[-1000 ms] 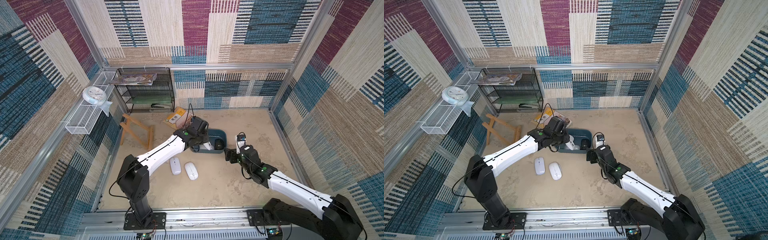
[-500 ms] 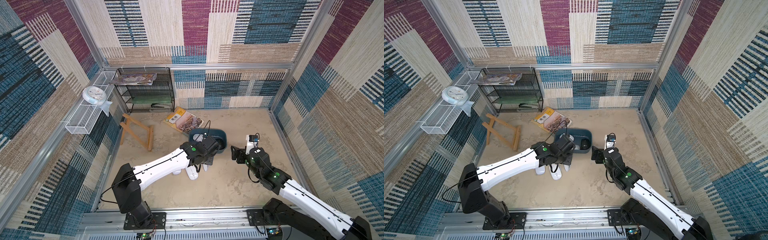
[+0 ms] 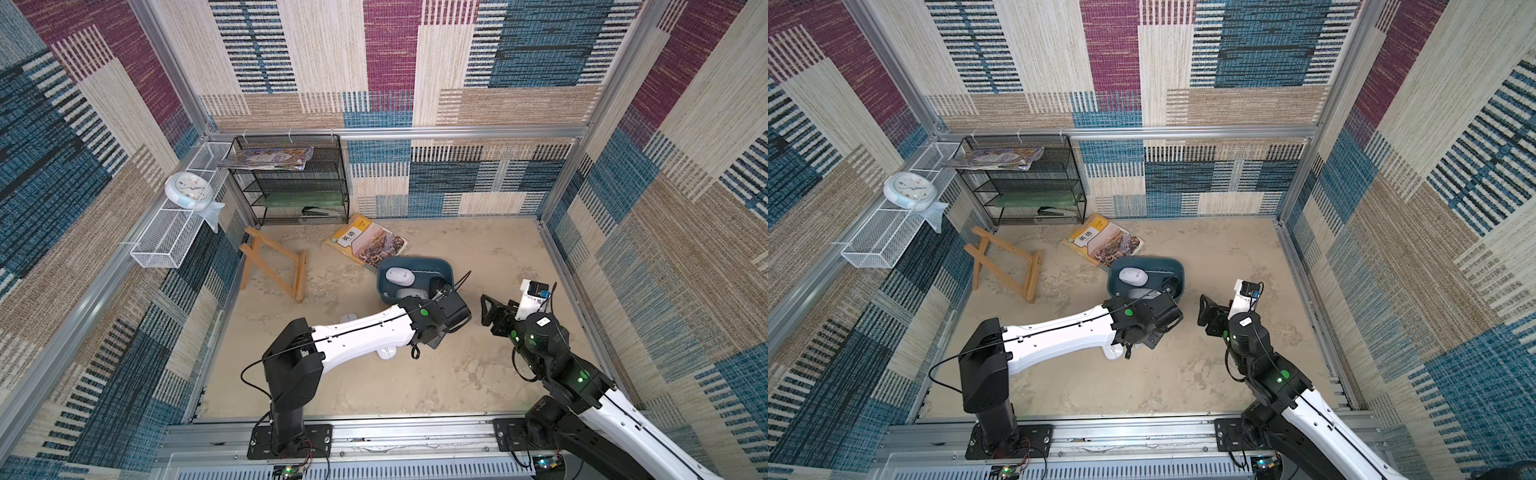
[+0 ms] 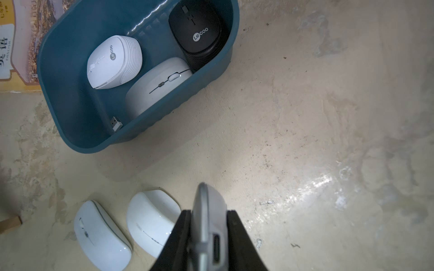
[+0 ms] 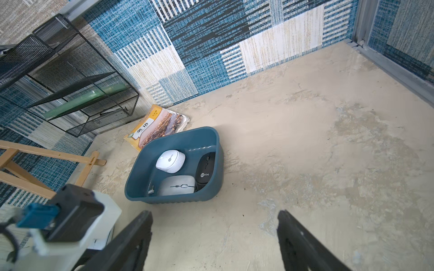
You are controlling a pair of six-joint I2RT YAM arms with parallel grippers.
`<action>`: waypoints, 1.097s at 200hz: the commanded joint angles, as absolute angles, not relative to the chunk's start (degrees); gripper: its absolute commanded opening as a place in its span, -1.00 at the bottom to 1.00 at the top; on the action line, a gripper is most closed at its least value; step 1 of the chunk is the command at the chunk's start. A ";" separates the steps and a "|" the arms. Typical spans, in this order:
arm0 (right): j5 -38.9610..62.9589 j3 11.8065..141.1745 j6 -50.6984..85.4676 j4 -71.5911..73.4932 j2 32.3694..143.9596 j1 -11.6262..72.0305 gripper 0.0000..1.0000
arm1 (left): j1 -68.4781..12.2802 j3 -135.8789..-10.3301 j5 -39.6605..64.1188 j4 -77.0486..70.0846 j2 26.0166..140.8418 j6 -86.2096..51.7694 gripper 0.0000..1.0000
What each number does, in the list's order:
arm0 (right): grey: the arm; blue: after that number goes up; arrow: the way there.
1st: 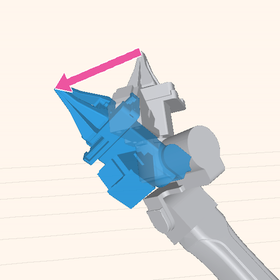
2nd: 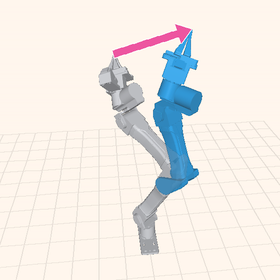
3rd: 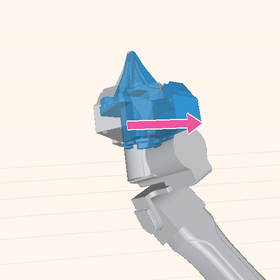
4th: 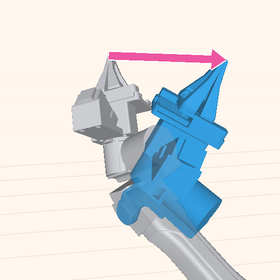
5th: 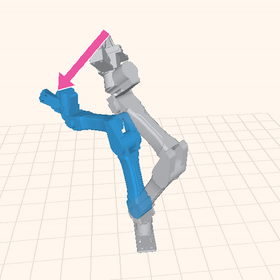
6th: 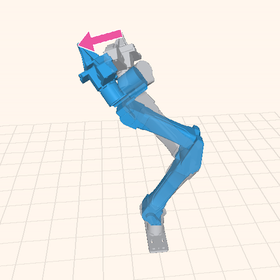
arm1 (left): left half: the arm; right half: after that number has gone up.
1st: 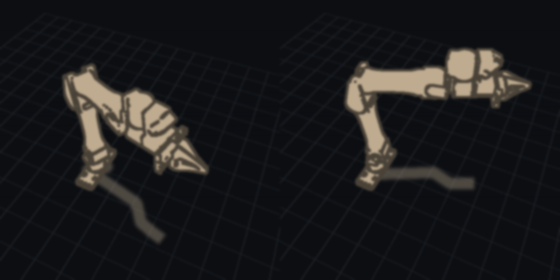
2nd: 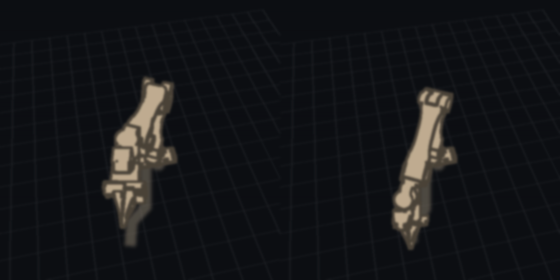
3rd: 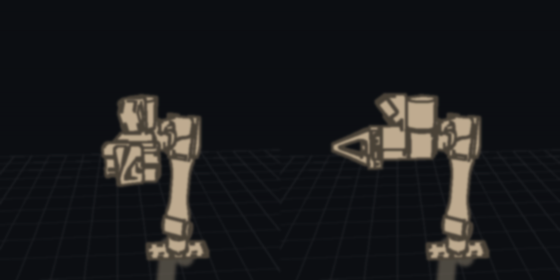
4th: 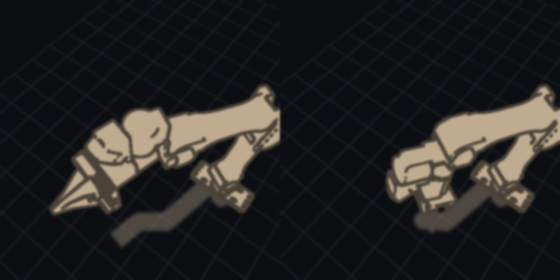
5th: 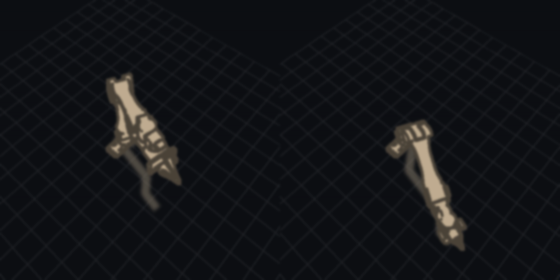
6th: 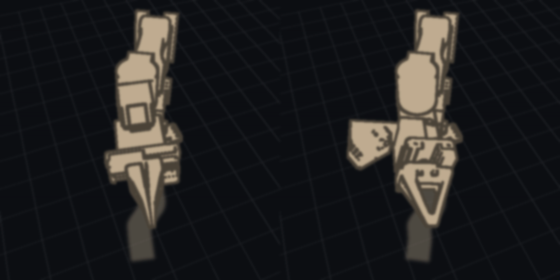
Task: Take out the mouse from the storage box
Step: Place the mouse at the center of the board.
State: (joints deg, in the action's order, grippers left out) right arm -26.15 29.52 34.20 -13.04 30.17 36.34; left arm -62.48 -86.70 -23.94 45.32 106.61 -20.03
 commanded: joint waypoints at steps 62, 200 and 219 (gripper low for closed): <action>-29.62 29.79 33.68 -14.68 25.74 36.45 0.73 | -65.21 -92.01 -37.75 50.74 116.97 -14.04 -0.92; -33.90 34.49 29.73 -16.00 23.90 36.39 0.74 | -68.90 -89.27 -44.82 48.53 123.49 -11.69 -0.36; -34.46 35.07 28.89 -15.91 23.82 36.35 0.73 | -69.17 -88.51 -43.37 47.55 123.36 -11.60 -0.22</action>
State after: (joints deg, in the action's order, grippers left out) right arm -32.86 34.30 30.48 -16.05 23.94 36.36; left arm -68.90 -89.14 -45.23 48.69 123.13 -11.42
